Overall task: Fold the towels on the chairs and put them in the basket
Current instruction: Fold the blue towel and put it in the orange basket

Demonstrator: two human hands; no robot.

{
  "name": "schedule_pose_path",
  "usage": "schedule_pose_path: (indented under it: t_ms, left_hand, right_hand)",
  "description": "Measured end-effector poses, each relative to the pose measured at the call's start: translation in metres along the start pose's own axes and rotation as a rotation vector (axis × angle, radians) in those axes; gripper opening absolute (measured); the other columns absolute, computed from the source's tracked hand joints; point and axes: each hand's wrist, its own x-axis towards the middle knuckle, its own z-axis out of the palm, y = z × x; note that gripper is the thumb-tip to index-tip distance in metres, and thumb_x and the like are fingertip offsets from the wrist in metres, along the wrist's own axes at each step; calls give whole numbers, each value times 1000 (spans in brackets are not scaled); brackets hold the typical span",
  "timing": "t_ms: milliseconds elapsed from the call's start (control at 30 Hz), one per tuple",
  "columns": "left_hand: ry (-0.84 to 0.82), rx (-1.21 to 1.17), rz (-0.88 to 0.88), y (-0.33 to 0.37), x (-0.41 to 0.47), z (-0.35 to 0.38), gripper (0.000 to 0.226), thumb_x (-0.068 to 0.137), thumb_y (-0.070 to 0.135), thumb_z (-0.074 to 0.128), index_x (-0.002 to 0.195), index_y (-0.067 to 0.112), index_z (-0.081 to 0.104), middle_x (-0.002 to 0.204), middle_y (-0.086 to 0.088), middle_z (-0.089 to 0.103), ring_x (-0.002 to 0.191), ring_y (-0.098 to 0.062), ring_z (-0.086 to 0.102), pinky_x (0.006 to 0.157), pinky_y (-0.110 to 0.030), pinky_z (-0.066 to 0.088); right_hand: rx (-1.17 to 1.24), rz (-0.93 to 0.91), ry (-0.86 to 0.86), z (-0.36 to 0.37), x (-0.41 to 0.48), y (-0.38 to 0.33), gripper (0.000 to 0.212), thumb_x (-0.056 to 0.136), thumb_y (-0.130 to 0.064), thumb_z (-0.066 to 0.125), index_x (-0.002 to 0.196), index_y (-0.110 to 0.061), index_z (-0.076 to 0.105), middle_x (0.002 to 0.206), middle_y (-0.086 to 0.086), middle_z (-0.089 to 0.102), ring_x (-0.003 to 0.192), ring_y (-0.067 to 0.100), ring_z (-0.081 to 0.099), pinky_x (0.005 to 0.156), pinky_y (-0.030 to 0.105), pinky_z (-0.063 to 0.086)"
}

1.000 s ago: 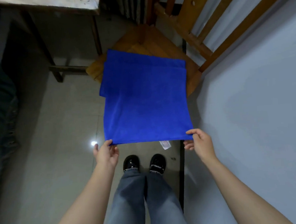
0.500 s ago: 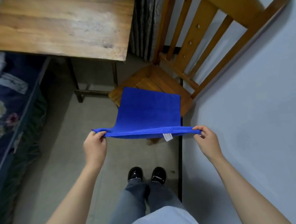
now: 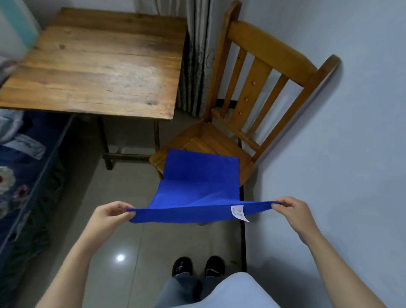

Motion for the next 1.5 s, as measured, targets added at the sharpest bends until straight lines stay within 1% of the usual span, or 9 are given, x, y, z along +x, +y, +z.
schedule_pose_path:
  t_ms: [133,233,367,467,633,867,1033,1233,1500]
  left_hand:
    - [4,-247,-79,-5,5,-12,13,82,-3,63,76,7,68,61,4,69,55,-1,63,53,-9,49]
    - [-97,-363,-92,-6,8,-17,27,86,-3,56,71,15,69,66,-1,70,59,-9,66,53,-18,54]
    - [-196,-339,-109,-12,10,-21,28,91,8,52,73,24,66,72,-1,70,64,-13,67,53,-25,54]
    - [-149,-184,-101,-13,21,-13,14,93,14,51,84,20,60,74,-1,69,67,-14,66,57,-26,51]
    - [-26,-146,-89,-11,45,7,6,94,15,50,93,14,56,87,-9,64,79,-20,63,63,-28,50]
    - [49,-158,-108,-6,80,26,11,93,15,52,83,20,56,81,-6,62,75,-18,60,64,-30,49]
    - [104,-146,-145,-1,104,42,12,93,17,52,84,24,56,85,-4,61,79,-17,59,66,-31,49]
    - [170,-151,-212,8,137,65,9,93,19,52,86,23,56,89,-3,61,83,-17,59,67,-30,49]
    - [247,-139,-267,18,202,103,11,94,18,49,103,14,54,98,-7,58,93,-24,57,83,-42,49]
  right_hand:
    - [71,33,-42,-7,-5,-12,16,87,8,48,79,1,60,85,7,56,80,14,52,73,26,40]
    - [79,95,-103,2,-9,-12,25,89,6,40,68,-5,47,67,10,48,67,21,43,66,28,37]
    - [24,195,-125,17,-15,1,20,94,-6,43,77,-10,52,74,7,59,68,18,55,63,29,44]
    - [35,216,-57,30,-13,8,17,95,-9,44,82,-13,54,83,8,63,73,18,59,63,29,47]
    - [47,236,76,53,1,18,10,96,-12,45,93,-12,54,92,7,60,79,15,58,59,25,47]
    - [51,273,181,65,34,28,5,96,-16,48,98,-14,52,98,7,57,89,19,56,62,26,48]
    - [35,303,199,66,63,35,6,95,-18,49,99,-13,51,96,6,56,90,20,55,62,27,48]
    - [59,339,204,66,113,40,6,94,-16,51,96,-11,52,93,7,57,88,21,56,72,33,49]
    - [24,371,143,72,200,51,10,94,-18,51,96,-9,54,94,12,60,88,26,58,71,32,47]
